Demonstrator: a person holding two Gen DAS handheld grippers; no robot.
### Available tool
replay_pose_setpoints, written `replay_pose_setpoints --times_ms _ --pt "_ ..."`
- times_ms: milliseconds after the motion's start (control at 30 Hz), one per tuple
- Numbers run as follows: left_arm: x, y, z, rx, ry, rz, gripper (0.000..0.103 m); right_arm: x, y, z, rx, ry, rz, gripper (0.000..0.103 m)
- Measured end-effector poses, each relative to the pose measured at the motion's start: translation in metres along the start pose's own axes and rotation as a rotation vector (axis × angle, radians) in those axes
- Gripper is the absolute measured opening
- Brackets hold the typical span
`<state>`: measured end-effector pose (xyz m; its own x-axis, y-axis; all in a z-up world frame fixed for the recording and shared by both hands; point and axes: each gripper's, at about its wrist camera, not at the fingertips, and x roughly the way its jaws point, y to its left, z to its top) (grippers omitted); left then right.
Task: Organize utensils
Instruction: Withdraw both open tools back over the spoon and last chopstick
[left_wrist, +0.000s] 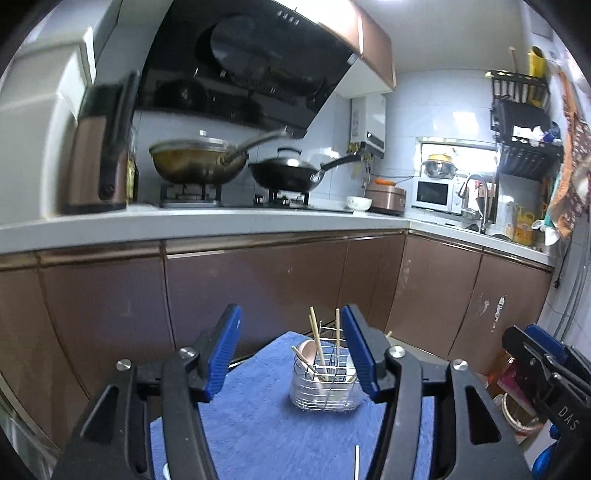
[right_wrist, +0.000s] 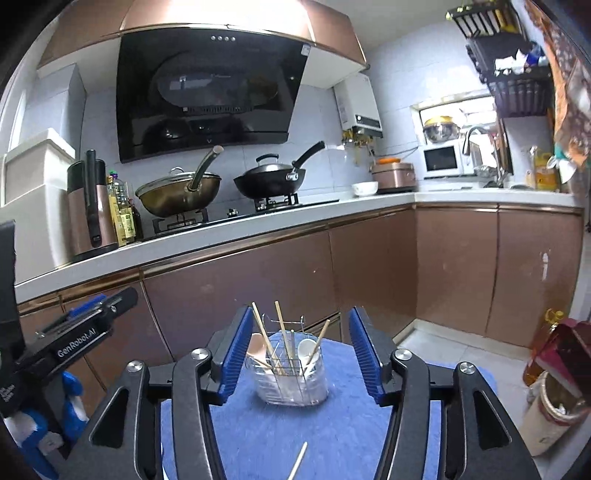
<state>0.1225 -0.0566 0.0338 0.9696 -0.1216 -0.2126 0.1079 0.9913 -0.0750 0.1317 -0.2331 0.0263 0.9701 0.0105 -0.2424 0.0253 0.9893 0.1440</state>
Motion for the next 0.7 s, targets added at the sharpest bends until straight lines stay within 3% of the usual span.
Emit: replay_pose_setpoints --times_ms 333,700 --pt "-0.059 0.000 -0.003 0.015 -0.014 0.000 0.058 -0.063 0.011 0.000 -0.003 -0.071 -0.008 0.067" --pt "-0.094 0.004 -0.009 0.032 -0.018 0.034 0.058 -0.102 0.013 -0.003 0.022 -0.104 0.004 0.067"
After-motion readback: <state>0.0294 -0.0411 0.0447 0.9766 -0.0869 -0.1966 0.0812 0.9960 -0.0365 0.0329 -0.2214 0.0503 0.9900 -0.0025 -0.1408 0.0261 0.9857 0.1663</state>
